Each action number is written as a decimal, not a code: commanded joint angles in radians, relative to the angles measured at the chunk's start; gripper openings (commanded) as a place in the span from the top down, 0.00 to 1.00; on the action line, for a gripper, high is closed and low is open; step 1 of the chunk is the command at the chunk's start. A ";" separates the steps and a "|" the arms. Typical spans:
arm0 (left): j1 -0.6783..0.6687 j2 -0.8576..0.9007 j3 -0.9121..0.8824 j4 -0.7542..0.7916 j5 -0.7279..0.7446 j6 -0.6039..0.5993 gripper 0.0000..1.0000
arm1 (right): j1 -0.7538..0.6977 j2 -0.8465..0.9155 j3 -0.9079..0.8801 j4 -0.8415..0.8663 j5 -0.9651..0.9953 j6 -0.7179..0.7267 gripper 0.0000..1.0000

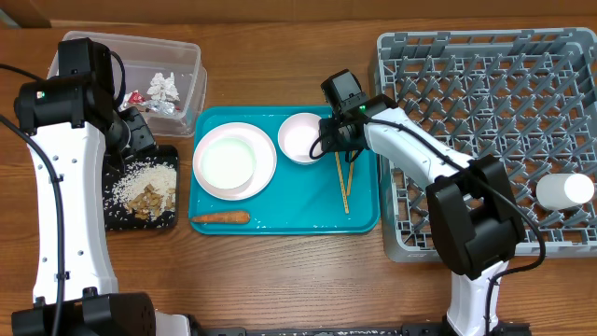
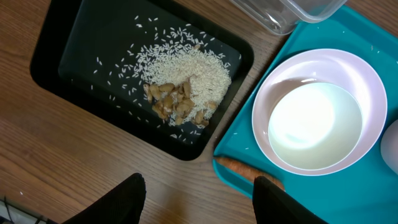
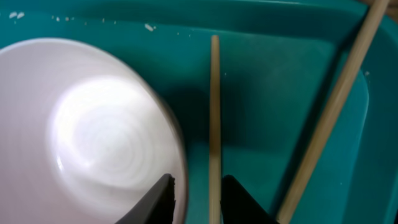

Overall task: Sort waste into correct bins and load items into the dishwasher
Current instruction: 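Reach the right gripper to the pink bowl's rim and grasp it, then lift the pink bowl with the right gripper into the rack's back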

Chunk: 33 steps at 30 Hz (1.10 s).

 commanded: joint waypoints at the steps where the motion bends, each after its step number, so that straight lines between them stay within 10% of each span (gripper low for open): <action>1: -0.005 -0.004 0.006 0.002 -0.014 -0.015 0.42 | 0.000 -0.003 0.020 0.001 0.000 0.003 0.82; 5: -0.005 -0.005 0.006 0.001 -0.011 -0.015 0.42 | 0.000 -0.003 0.020 -0.014 -0.004 0.003 0.96; 21: -0.005 -0.004 0.006 0.002 -0.012 -0.014 0.41 | -0.151 -0.460 0.056 -0.061 0.012 -0.147 0.96; 33: -0.005 -0.005 0.006 0.005 -0.011 -0.014 0.41 | -0.412 -0.626 0.056 0.005 0.757 -0.272 0.96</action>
